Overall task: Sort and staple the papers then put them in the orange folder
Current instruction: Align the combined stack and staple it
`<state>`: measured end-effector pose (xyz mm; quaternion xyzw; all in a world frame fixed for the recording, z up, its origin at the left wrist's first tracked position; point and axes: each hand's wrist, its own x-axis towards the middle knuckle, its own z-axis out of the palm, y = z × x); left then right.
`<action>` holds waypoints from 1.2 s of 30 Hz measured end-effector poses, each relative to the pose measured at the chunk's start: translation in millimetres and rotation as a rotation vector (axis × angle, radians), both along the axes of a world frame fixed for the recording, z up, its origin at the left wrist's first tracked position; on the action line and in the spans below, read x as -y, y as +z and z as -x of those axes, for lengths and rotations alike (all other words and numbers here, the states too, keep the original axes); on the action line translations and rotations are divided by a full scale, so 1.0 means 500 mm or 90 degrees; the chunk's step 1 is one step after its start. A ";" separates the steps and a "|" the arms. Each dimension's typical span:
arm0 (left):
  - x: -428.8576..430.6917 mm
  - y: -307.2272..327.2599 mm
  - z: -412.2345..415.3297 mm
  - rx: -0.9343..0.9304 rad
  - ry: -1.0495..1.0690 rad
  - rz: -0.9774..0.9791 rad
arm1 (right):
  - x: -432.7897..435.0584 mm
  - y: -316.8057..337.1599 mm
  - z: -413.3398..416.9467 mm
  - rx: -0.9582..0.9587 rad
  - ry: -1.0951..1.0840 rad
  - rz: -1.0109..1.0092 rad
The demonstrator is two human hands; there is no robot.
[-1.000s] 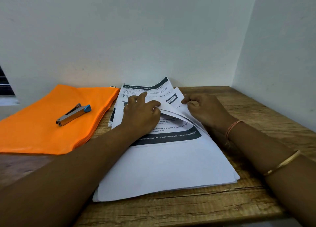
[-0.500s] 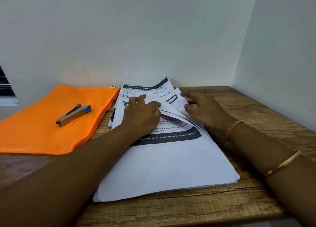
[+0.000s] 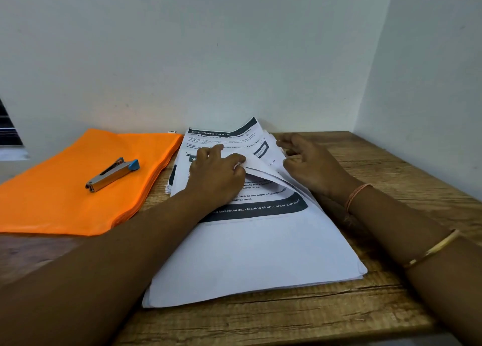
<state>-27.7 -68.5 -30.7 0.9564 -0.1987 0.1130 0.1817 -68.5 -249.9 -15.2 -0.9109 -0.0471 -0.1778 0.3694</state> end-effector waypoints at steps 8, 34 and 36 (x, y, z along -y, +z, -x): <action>0.000 -0.001 -0.002 0.004 -0.003 -0.005 | -0.002 0.003 0.005 0.024 -0.013 0.042; 0.002 -0.002 -0.004 0.028 0.007 0.053 | -0.004 0.007 0.012 0.023 0.009 0.054; 0.001 -0.001 -0.005 0.022 0.008 0.059 | 0.004 0.008 0.009 0.061 -0.027 0.034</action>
